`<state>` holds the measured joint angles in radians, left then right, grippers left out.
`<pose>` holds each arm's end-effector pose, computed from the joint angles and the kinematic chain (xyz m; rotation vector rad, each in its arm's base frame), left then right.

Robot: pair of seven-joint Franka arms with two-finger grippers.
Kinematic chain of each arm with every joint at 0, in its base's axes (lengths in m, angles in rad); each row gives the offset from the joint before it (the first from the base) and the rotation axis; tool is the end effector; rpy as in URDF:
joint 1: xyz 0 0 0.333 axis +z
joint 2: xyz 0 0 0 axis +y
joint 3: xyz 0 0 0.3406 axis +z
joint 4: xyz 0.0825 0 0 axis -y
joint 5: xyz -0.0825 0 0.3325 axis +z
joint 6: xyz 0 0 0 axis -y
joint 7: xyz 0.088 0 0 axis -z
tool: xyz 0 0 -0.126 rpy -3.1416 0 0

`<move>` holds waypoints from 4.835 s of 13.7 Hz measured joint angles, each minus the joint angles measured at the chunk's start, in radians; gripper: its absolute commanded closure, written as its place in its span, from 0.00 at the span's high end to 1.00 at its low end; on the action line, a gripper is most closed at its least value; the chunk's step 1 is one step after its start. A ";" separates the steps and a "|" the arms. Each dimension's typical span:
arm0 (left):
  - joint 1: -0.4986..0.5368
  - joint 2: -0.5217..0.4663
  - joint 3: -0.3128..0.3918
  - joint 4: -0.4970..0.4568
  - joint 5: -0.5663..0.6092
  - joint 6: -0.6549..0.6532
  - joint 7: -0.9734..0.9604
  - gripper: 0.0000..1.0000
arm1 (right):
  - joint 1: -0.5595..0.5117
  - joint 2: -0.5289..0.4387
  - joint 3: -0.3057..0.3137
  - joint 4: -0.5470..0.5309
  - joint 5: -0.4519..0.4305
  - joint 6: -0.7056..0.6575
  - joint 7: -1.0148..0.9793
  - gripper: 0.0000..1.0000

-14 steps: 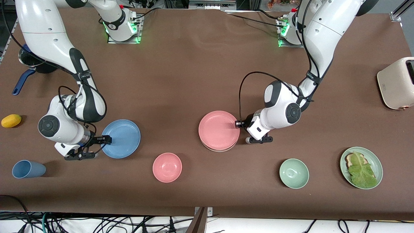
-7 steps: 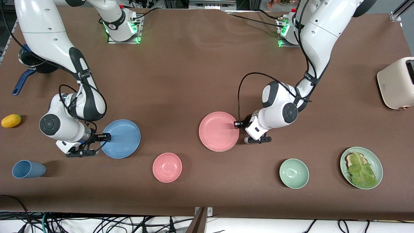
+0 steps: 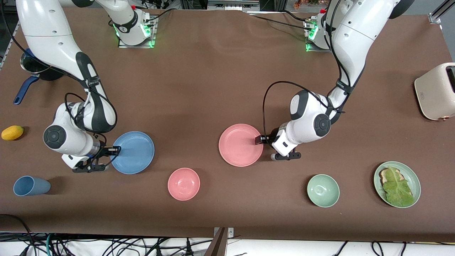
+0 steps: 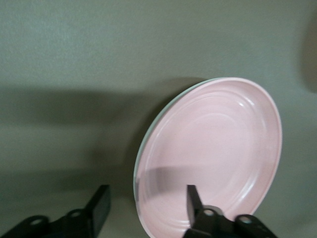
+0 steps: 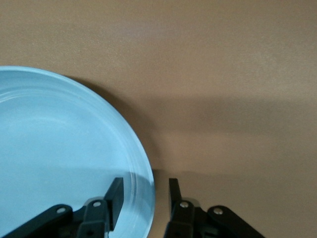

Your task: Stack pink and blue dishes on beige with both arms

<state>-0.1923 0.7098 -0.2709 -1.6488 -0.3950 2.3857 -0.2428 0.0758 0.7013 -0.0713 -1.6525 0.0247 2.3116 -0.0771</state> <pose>0.6099 -0.2827 0.2528 2.6973 0.1802 -0.1692 0.6593 0.0104 0.2352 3.1115 0.1252 -0.0643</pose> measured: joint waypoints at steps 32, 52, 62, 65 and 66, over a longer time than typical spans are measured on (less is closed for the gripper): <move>0.077 -0.448 0.350 0.451 0.322 -1.038 0.308 1.00 | 0.435 -0.107 0.134 0.159 0.077 -0.106 0.922 0.00; 0.095 -0.462 0.351 0.415 0.323 -1.077 0.309 1.00 | 0.591 0.100 0.124 0.241 -0.030 0.035 1.316 0.70; 0.097 -0.448 0.349 0.414 0.323 -1.076 0.309 1.00 | 0.577 0.070 0.068 0.325 -0.077 -0.107 1.209 0.98; 0.097 -0.448 0.349 0.414 0.323 -1.076 0.309 1.00 | 0.520 0.030 0.064 0.341 -0.077 -0.167 1.078 0.99; 0.097 -0.448 0.349 0.414 0.323 -1.076 0.309 1.00 | 0.494 0.012 0.064 0.342 -0.077 -0.199 1.029 0.99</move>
<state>-0.0950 0.2621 0.0784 -1.2350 -0.0716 1.3092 0.0659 0.5696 0.7134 -0.0072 -1.3108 -0.0527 2.1129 0.9521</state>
